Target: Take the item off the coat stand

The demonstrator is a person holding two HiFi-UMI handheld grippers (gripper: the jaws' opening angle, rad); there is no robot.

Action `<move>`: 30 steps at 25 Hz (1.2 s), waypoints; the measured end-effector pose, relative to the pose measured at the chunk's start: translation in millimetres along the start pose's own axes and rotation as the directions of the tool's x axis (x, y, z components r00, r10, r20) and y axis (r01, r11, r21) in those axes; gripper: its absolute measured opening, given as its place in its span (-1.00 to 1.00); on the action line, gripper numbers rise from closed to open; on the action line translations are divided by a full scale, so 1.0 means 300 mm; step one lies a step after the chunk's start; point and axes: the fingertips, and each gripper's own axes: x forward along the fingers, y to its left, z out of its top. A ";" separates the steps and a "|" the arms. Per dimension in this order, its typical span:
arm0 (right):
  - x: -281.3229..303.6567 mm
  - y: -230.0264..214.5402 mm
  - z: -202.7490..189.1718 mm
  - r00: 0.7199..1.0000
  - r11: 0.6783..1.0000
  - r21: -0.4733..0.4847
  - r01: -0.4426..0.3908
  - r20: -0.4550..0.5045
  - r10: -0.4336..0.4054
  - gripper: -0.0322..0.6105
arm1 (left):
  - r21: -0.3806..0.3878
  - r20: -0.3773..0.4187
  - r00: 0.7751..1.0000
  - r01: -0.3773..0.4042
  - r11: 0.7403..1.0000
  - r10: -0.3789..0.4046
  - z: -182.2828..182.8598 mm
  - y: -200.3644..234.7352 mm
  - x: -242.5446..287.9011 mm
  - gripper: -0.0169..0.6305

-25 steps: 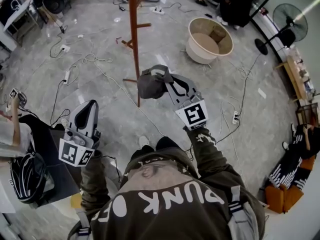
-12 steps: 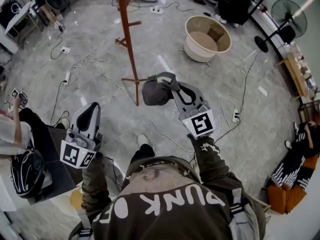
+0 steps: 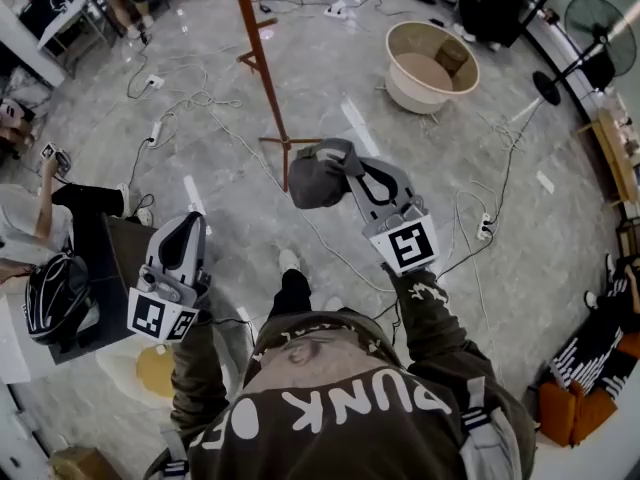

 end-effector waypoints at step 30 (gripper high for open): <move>-0.644 0.838 0.401 0.996 0.995 -0.042 0.085 0.016 -0.084 -0.79 | -0.038 0.085 0.994 0.075 0.996 -0.072 0.183 -0.364 -0.969 -0.93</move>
